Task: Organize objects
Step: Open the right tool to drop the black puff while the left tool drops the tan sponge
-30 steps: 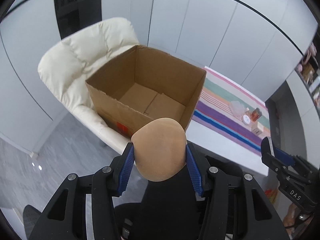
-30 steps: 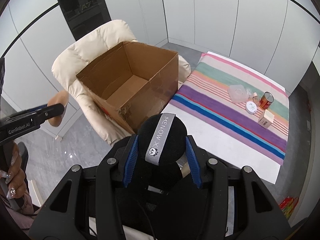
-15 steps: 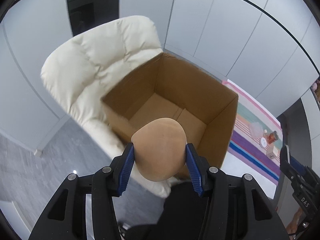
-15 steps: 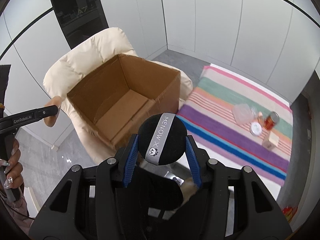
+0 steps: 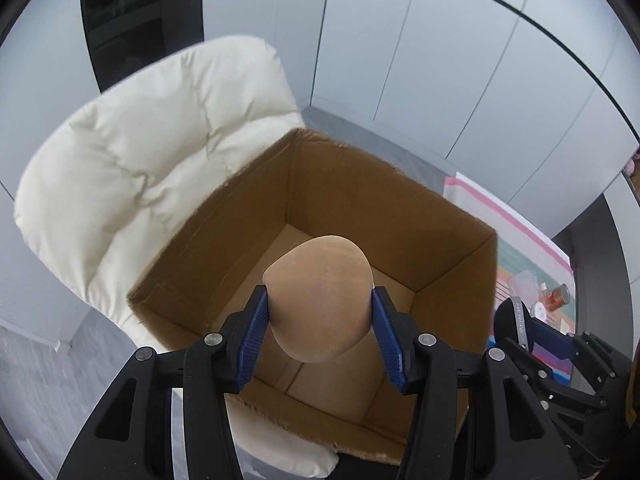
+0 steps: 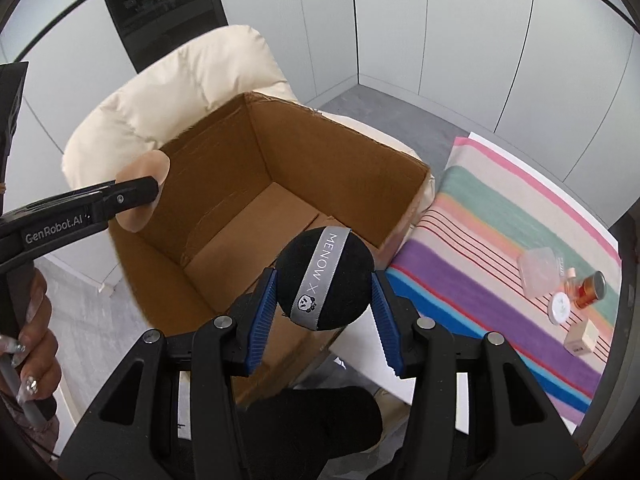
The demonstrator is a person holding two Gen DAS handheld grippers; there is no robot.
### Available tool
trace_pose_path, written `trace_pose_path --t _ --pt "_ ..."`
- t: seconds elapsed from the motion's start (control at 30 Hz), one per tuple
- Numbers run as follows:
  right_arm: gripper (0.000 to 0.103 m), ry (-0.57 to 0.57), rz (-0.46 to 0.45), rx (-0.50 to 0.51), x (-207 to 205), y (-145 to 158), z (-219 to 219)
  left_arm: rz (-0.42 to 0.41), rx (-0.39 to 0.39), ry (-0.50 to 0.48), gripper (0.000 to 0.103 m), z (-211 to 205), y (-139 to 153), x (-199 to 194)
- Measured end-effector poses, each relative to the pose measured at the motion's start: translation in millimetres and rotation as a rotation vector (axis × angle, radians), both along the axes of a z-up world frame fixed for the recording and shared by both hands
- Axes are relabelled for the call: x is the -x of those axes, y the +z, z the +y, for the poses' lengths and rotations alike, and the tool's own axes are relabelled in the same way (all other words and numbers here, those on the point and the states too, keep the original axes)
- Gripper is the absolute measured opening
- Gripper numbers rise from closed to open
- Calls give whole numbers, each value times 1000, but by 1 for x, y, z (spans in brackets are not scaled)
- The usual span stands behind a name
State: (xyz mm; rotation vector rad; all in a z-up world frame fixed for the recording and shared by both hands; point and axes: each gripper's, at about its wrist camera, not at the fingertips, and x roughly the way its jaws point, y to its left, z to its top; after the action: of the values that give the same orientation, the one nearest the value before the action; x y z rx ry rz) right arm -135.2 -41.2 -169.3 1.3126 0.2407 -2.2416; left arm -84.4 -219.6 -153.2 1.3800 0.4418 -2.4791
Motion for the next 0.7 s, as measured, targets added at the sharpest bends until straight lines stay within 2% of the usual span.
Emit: trace_pose_path --t 0.23,0.27,0.3,0.33,0.37,0.4,0.43,0.7 --pt "49 -2 -17 -17 22 -18 -23 -20 23 33 53 -21 -20 3" --pt "49 -8 -15 -20 23 -18 -25 -22 15 28 56 -21 -21 3" --pt "50 -21 -11 -21 25 -19 -27 -29 12 22 67 -21 -23 3" --pt "55 -30 -4 -11 25 -19 -26 -44 18 21 78 -21 -24 4" --pt "60 -43 8 3 25 -18 -25 -67 29 21 83 -21 -26 5" --pt "82 -63 16 -2 26 -18 -25 -89 38 18 90 -20 -27 7" --pt "101 -80 19 -11 26 -18 -24 -93 40 14 91 -20 -27 7" --pt "103 -95 -9 29 30 -15 -10 -78 2 9 91 -20 -24 1"
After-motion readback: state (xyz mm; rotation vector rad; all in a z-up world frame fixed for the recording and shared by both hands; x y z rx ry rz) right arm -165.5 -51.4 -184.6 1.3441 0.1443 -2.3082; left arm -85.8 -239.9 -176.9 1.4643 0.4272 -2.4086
